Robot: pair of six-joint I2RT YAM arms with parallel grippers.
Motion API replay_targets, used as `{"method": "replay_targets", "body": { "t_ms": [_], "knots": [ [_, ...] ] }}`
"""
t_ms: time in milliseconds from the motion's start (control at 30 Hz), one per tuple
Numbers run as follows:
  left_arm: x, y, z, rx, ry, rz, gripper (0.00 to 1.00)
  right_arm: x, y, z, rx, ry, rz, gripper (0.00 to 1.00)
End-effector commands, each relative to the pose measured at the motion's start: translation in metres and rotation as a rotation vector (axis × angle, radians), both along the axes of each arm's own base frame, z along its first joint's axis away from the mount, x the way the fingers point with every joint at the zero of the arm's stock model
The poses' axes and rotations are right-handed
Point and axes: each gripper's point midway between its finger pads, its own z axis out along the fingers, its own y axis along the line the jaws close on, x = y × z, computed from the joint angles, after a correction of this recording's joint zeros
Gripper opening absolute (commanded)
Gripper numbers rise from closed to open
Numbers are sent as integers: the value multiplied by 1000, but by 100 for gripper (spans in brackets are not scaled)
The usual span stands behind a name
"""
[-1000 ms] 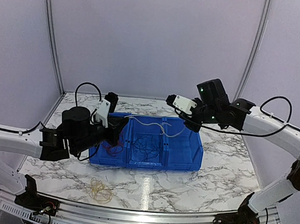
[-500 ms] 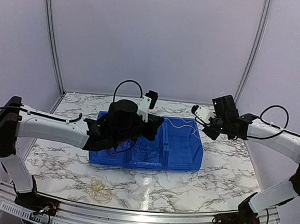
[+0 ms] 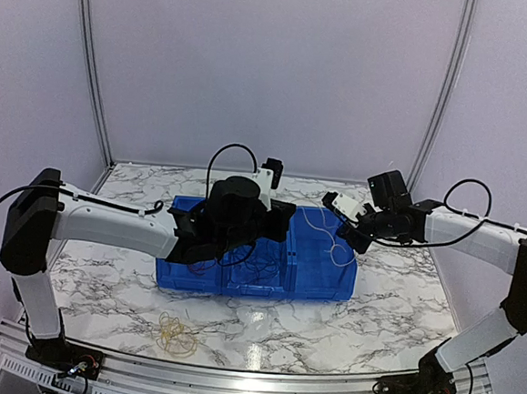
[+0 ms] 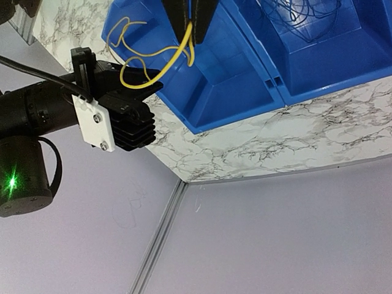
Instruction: Untangle the cables
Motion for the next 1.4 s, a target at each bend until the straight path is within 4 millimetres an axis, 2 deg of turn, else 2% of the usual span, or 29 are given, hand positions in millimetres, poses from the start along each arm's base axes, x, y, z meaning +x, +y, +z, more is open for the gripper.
{"method": "replay_targets", "body": {
  "t_ms": [0, 133, 267, 400, 533, 633, 800, 1000, 1067, 1133, 1200, 1267, 1367],
  "knots": [
    [9, -4, 1, -27, 11, 46, 0, -1, 24, 13, 108, 57, 69, 21],
    [17, -6, -11, 4, 18, 80, 0, -4, 16, 25, 93, 31, 55, 40],
    [29, 8, -22, 48, 19, 192, 0, -14, 4, 59, 105, -50, 42, 54],
    [35, 29, -15, 60, -10, 286, 0, -30, -6, 91, 125, -126, 40, 60],
    [36, 27, -11, 77, -29, 279, 0, -39, -11, 96, 141, -169, 36, 62],
    [35, 19, -12, 68, -19, 248, 0, -41, -13, 84, 155, -187, 36, 62],
    [28, -10, -21, 56, 29, 130, 0, -33, -25, 70, 203, -231, -6, 62],
    [23, -47, -28, 27, 72, 1, 0, -24, -42, 78, 215, -280, -84, 62],
    [25, -60, -37, 55, 78, -27, 0, -23, -47, 81, 216, -293, -107, 62],
    [29, -69, -43, 81, 83, -40, 5, -22, -50, 83, 216, -302, -120, 62],
    [33, -74, -48, 103, 100, -40, 18, -23, -51, 84, 221, -305, -122, 62],
    [36, -73, -45, 121, 108, -27, 32, -24, -51, 84, 223, -306, -120, 62],
    [36, -63, -41, 152, 103, -3, 44, -25, -51, 82, 221, -302, -116, 62]
  ]
}}
